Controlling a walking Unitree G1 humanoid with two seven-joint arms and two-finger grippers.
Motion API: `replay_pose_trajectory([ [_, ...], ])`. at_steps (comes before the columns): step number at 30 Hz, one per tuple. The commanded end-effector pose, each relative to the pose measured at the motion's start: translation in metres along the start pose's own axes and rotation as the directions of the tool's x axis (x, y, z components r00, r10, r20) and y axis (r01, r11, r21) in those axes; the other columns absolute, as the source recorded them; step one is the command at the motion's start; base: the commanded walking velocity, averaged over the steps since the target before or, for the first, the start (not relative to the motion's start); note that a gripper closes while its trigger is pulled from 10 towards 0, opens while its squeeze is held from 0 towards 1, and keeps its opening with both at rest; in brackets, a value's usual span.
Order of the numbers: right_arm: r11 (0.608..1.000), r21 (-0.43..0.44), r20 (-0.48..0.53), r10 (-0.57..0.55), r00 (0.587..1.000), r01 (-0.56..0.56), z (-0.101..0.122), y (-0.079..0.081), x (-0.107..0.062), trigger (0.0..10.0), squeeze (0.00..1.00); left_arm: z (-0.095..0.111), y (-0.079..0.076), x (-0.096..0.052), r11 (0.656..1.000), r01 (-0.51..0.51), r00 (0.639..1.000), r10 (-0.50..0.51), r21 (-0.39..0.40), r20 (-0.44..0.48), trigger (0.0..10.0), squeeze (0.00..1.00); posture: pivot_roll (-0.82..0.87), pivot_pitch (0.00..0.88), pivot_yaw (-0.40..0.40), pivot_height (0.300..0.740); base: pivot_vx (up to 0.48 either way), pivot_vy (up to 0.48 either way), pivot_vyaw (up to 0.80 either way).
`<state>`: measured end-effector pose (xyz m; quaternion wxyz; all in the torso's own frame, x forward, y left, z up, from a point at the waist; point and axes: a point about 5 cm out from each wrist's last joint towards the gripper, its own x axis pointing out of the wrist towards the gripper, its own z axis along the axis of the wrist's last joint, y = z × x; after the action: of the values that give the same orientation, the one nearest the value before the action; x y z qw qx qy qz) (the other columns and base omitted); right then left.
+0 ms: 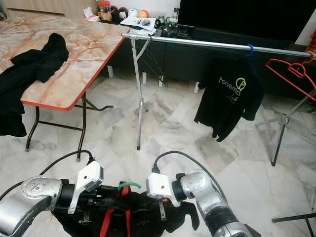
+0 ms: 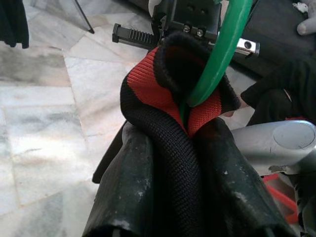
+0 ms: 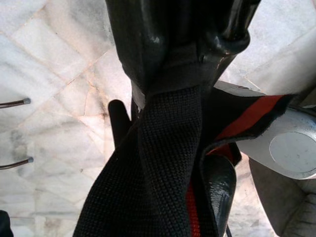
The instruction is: Hang hanger
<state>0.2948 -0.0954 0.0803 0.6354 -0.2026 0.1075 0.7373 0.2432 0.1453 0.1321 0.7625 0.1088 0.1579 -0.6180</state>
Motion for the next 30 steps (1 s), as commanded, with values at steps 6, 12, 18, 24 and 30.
replay_pose_trajectory([
  [6,0.997,-0.08,0.032,0.011,0.999,-0.008,0.017,-0.008,-0.002,0.0,0.0,-0.004,-0.004,0.006,0.999,0.049,0.998,-0.049,0.002,-0.036,10.0,0.0,0.11,0.123,-0.079,0.74,0.0,0.0,0.0],
  [12,0.995,-0.096,0.039,0.007,0.999,-0.004,0.023,-0.011,-0.002,0.0,0.0,-0.004,-0.007,0.007,0.996,0.087,0.995,-0.087,-0.006,-0.043,10.0,0.0,0.11,0.123,-0.078,0.74,0.0,0.0,0.0],
  [18,0.995,-0.103,0.041,0.01,0.999,-0.005,0.024,-0.011,-0.001,0.0,0.0,-0.004,-0.008,0.009,0.996,0.089,0.996,-0.089,-0.014,-0.032,0.0,0.0,0.11,0.123,-0.079,0.74,0.0,0.0,0.0],
  [24,0.995,-0.102,0.04,0.007,0.999,-0.003,0.024,-0.012,-0.001,0.0,0.0,-0.004,-0.008,0.009,0.995,0.093,0.995,-0.094,-0.018,-0.03,0.0,0.0,0.11,0.124,-0.079,0.74,0.0,0.0,0.0],
  [30,0.995,-0.101,0.039,0.0,0.999,0.004,0.025,-0.013,-0.002,0.0,0.0,-0.004,-0.008,0.01,0.995,0.099,0.995,-0.099,-0.019,-0.03,0.0,0.0,0.11,0.125,-0.079,0.74,0.0,0.0,0.0],
])
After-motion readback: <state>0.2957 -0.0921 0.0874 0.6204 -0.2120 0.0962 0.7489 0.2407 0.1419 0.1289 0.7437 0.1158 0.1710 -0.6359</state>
